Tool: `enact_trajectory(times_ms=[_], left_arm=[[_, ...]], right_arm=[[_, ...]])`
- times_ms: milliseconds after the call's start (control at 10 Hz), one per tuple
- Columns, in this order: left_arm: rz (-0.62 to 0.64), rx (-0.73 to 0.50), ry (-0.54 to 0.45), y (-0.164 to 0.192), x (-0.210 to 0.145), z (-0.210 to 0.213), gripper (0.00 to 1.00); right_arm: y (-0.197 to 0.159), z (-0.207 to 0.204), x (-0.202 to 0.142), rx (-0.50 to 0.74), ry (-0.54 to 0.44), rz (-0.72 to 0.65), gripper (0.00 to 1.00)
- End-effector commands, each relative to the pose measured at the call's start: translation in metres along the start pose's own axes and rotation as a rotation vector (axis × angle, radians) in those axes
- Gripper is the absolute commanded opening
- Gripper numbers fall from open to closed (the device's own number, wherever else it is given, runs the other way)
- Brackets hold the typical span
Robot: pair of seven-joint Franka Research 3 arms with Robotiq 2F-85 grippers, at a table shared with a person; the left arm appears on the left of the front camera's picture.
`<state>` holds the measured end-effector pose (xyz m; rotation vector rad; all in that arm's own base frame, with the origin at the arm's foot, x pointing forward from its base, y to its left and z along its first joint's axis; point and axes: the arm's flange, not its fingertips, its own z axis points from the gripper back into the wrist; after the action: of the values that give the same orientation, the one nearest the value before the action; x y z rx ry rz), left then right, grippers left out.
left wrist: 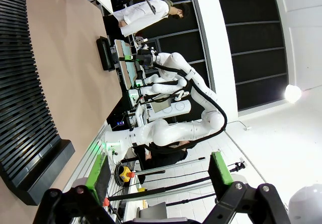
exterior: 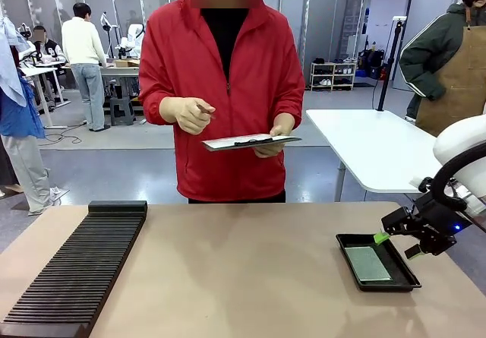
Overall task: Inspect the PCB.
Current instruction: Place the Blank PCB in the ESD tray.
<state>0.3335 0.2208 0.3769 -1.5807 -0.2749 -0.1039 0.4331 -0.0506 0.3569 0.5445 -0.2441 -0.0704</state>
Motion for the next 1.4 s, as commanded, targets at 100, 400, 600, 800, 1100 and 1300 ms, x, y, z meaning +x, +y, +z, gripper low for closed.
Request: enact_trajectory(times_ms=[100, 400, 600, 800, 1100, 1300], left_arm=[[-0.005, 0.009, -0.005, -0.002, -0.002, -0.001, 1.0], [-0.005, 0.009, -0.005, -0.002, -0.002, -0.001, 1.0], [-0.005, 0.009, -0.005, -0.002, -0.002, -0.001, 1.0], [-0.005, 0.009, -0.005, -0.002, -0.002, -0.001, 1.0], [-0.005, 0.009, -0.005, -0.002, -0.002, -0.001, 1.0], [-0.005, 0.009, -0.005, -0.002, -0.002, -0.001, 1.0]], right_arm=[[0.002, 0.0, 0.001, 0.0, -0.005, 0.007, 1.0], [0.002, 0.0, 0.001, 0.0, -0.005, 0.007, 1.0], [0.002, 0.0, 0.001, 0.0, -0.005, 0.007, 1.0], [0.0, 0.0, 0.0, 0.0, 0.0, 0.0, 1.0], [0.014, 0.061, -0.016, 0.085, -0.028, -0.028, 1.0], [0.007, 0.098, -0.03, 0.179, -0.025, -0.072, 1.0]])
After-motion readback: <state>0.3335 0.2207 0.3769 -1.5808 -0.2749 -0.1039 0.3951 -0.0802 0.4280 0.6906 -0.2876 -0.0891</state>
